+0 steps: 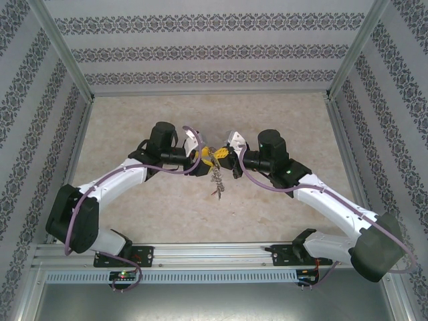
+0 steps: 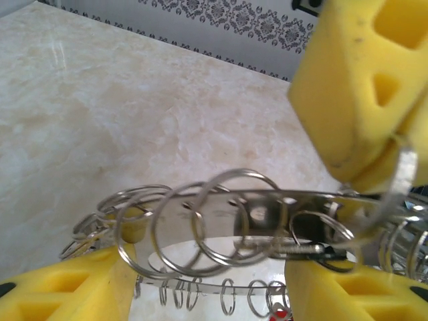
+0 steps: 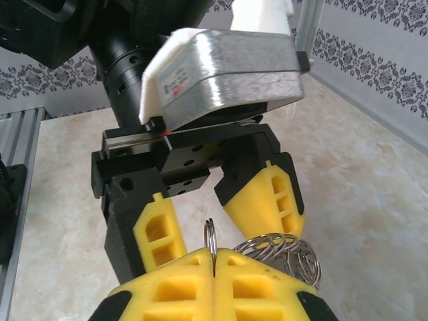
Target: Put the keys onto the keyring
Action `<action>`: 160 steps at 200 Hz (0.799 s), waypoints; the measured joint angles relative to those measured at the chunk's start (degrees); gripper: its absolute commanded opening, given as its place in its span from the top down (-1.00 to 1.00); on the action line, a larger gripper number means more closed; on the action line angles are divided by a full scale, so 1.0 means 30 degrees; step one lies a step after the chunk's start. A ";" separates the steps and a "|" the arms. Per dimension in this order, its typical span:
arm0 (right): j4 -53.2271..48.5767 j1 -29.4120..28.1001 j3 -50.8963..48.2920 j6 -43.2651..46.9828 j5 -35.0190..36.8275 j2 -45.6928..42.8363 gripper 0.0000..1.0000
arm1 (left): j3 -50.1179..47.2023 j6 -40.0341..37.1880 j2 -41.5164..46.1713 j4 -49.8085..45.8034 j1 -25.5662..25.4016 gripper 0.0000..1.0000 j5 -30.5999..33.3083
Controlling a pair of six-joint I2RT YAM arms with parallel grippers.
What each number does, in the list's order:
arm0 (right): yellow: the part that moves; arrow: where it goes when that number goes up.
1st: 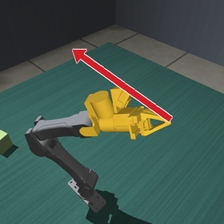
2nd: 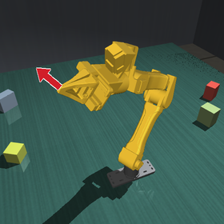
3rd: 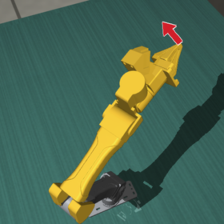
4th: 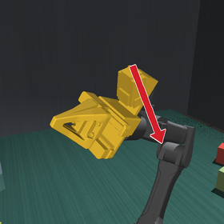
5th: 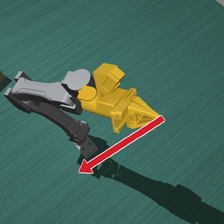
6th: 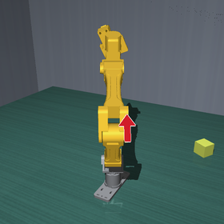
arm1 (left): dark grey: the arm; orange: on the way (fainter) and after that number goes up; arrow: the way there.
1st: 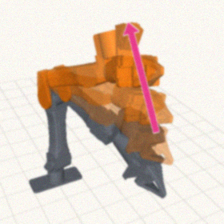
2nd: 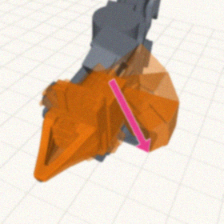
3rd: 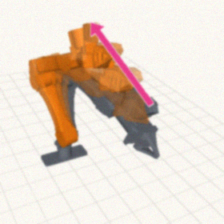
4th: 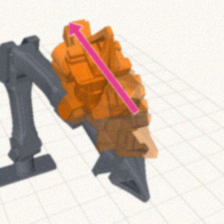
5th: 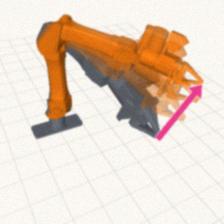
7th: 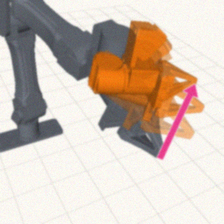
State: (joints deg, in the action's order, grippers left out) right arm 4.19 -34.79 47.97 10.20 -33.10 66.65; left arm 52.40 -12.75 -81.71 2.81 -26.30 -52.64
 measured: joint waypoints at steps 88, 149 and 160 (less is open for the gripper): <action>0.0029 -0.0095 0.0080 0.0000 -0.0226 0.0058 1.00 | -0.1530 0.0073 0.1348 0.2382 -0.0714 -0.18 0.0787; 0.0299 -0.0124 0.0262 -0.0007 -0.0233 0.0087 1.00 | -0.1698 0.0670 0.1348 0.3628 -0.0736 -0.10 0.0976; 0.0350 -0.0124 0.0277 -0.0015 -0.0226 0.0087 1.00 | -0.1880 0.0940 0.1348 0.4124 -0.0816 -0.10 0.1253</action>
State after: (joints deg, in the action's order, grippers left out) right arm 5.23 -35.16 48.80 10.15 -33.78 66.92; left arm 46.76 -9.93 -77.67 15.18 -28.75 -48.88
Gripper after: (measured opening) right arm 0.058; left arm 0.552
